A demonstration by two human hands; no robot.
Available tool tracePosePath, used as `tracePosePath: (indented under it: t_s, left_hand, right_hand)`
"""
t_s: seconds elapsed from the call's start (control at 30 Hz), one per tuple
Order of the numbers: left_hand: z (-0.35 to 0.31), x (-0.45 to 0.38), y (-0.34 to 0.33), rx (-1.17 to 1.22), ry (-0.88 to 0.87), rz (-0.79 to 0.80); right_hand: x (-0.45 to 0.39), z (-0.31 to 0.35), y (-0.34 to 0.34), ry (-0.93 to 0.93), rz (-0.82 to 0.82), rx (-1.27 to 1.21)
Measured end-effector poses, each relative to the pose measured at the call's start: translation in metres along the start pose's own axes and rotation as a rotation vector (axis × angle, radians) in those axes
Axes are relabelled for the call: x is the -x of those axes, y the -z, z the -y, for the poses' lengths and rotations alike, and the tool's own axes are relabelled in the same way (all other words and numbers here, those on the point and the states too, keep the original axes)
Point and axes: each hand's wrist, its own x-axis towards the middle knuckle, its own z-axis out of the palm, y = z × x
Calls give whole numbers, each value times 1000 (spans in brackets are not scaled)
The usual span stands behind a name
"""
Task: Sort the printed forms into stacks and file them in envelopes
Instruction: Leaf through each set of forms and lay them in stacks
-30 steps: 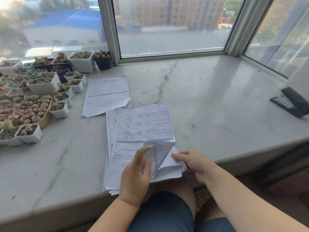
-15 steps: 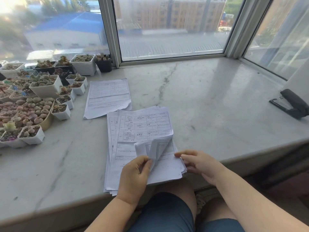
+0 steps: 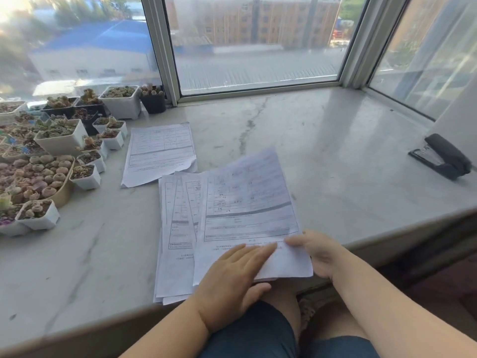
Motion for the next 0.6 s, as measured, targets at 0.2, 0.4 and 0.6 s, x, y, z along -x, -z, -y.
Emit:
tracePosePath:
  t_s: [0.2, 0.4, 0.6]
  left_hand:
    - [0, 33, -11, 55, 333, -52]
    - [5, 25, -1, 301, 540, -128]
    - [19, 7, 1, 553, 814, -519]
  right_hand:
    - [0, -8, 36, 41, -21, -286]
    - [-4, -3, 60, 134, -128, -364]
    - [-10, 3, 87, 129, -311, -323]
